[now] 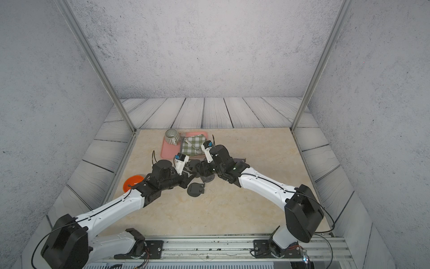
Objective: Open the phone stand
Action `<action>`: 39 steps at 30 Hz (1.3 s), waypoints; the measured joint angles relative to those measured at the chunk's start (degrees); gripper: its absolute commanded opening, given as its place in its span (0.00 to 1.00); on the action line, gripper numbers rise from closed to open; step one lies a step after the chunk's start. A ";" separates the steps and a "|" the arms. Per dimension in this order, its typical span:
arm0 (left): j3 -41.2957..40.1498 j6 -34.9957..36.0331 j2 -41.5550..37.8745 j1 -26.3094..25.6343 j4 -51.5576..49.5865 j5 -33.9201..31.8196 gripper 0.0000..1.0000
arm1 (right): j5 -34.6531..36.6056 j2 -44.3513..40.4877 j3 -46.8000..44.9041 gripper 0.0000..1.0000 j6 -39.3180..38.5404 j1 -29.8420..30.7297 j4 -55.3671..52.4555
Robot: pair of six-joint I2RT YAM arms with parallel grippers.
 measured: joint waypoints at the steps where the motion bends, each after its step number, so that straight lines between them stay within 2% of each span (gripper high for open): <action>1: 0.07 -0.66 0.07 -0.09 0.09 -0.22 0.00 | 0.35 -0.52 -0.42 0.54 0.00 0.02 0.42; 11: 0.17 -7.23 0.83 0.28 1.66 -0.74 0.00 | 3.13 -6.60 -4.31 0.54 -0.09 0.02 1.42; 21: -0.92 -11.17 2.19 2.73 5.53 3.30 0.00 | 4.39 -9.60 -6.95 0.56 0.00 0.02 2.19; 23: -0.96 -11.34 2.58 2.84 5.84 3.91 0.00 | 4.42 -9.60 -7.10 0.62 0.00 0.02 2.10; 25: -0.96 -11.32 2.84 2.95 5.92 4.50 0.00 | 4.33 -9.60 -7.13 0.94 0.09 0.00 1.86; 26: -1.01 -12.00 2.91 3.45 5.57 2.73 0.00 | 4.20 -9.84 -7.10 0.99 0.09 0.00 0.85; 30: -2.05 -12.83 3.74 9.33 4.15 -2.75 0.00 | 3.63 -10.29 -7.02 0.99 0.22 0.02 -1.70; 39: -2.51 -11.82 1.05 9.16 4.35 -0.57 0.00 | 2.38 -7.96 -7.23 0.99 1.44 0.00 -1.33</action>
